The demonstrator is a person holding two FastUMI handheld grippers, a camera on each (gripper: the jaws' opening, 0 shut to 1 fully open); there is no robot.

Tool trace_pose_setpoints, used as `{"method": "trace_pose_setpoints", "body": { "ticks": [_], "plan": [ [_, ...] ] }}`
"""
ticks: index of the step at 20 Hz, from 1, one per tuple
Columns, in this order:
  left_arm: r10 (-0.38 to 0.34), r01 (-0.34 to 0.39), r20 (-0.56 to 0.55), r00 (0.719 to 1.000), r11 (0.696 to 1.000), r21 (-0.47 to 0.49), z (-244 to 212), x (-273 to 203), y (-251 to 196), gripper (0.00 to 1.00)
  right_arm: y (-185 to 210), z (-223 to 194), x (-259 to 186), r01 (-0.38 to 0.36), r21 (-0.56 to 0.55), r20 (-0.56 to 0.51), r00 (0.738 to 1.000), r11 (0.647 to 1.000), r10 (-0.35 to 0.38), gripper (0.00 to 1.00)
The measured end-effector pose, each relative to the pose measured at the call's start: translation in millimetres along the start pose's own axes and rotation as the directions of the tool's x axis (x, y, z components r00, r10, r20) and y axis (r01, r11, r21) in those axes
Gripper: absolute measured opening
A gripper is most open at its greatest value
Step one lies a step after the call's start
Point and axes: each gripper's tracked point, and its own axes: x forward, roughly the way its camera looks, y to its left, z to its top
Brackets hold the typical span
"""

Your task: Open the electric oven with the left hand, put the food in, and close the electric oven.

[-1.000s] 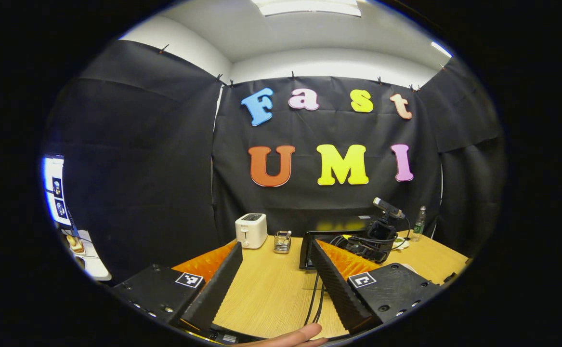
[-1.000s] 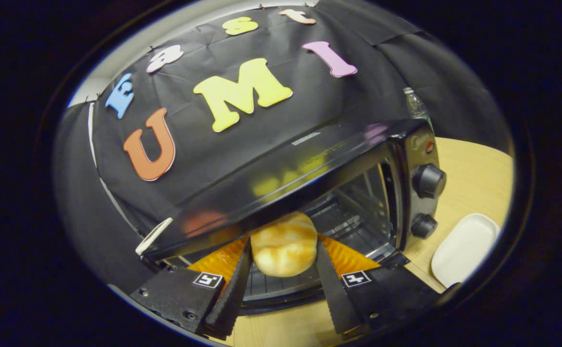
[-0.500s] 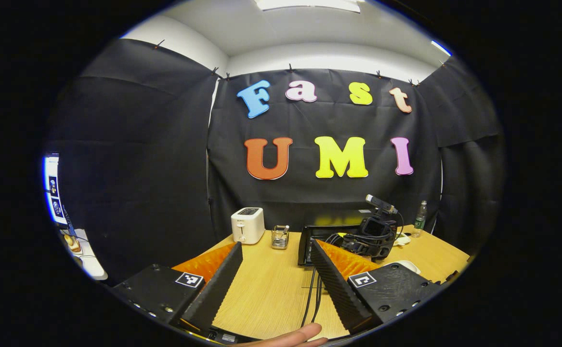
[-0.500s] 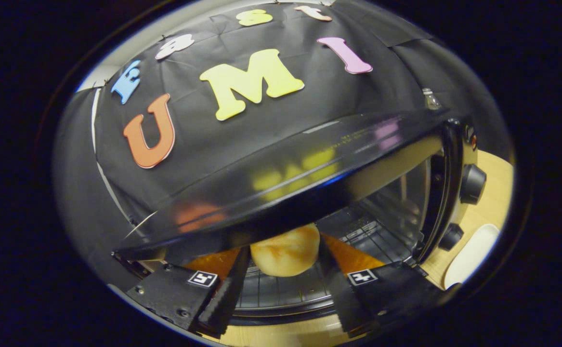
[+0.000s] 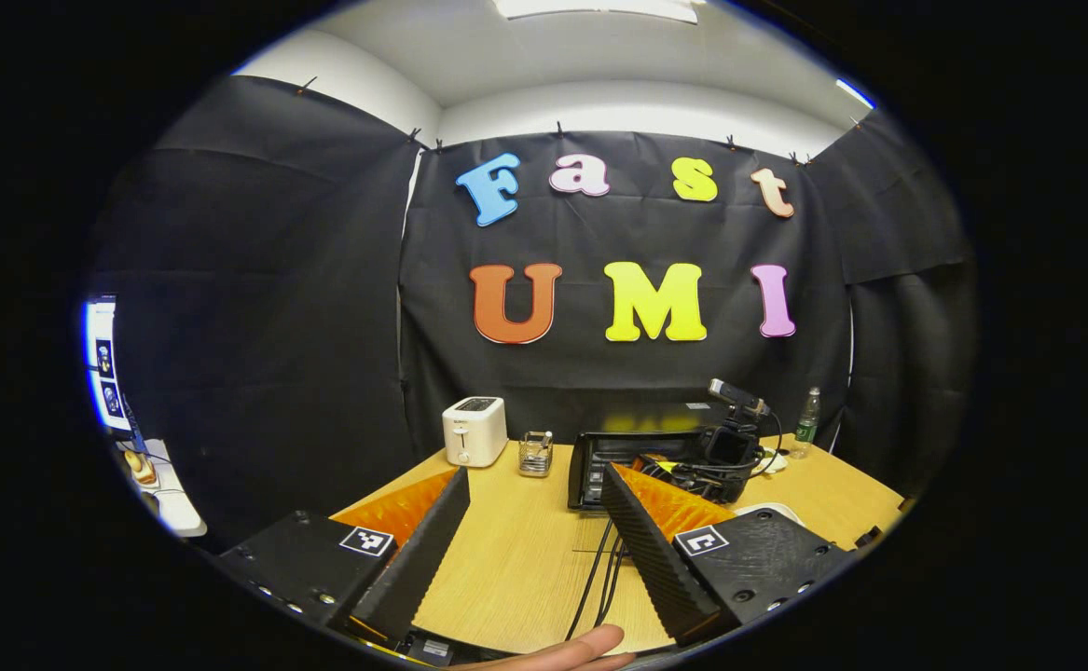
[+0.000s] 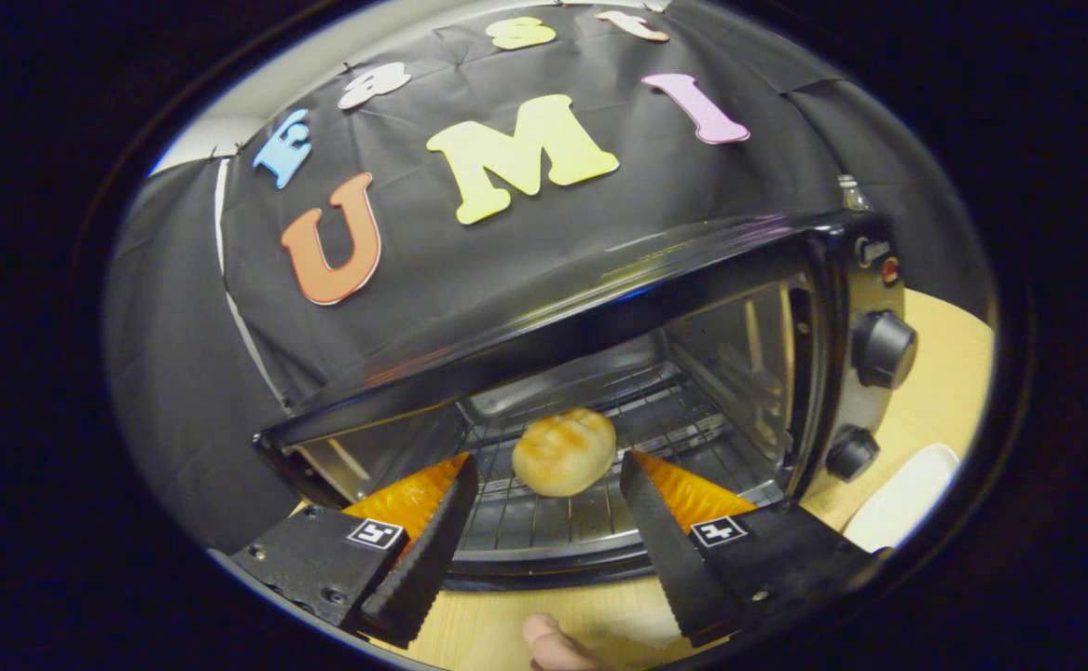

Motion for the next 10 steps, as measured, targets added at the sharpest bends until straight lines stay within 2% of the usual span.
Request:
{"method": "trace_pose_setpoints", "body": {
  "ticks": [10],
  "plan": [
    [-0.059, 0.06, -0.042, 0.997, 0.998, 0.031, -5.4, 11.8, -34.0, 0.94, -8.8, 33.1, -143.1, -0.141, 0.013, 0.028, 0.99, 0.99, 0.141, 0.95]
  ]
}}
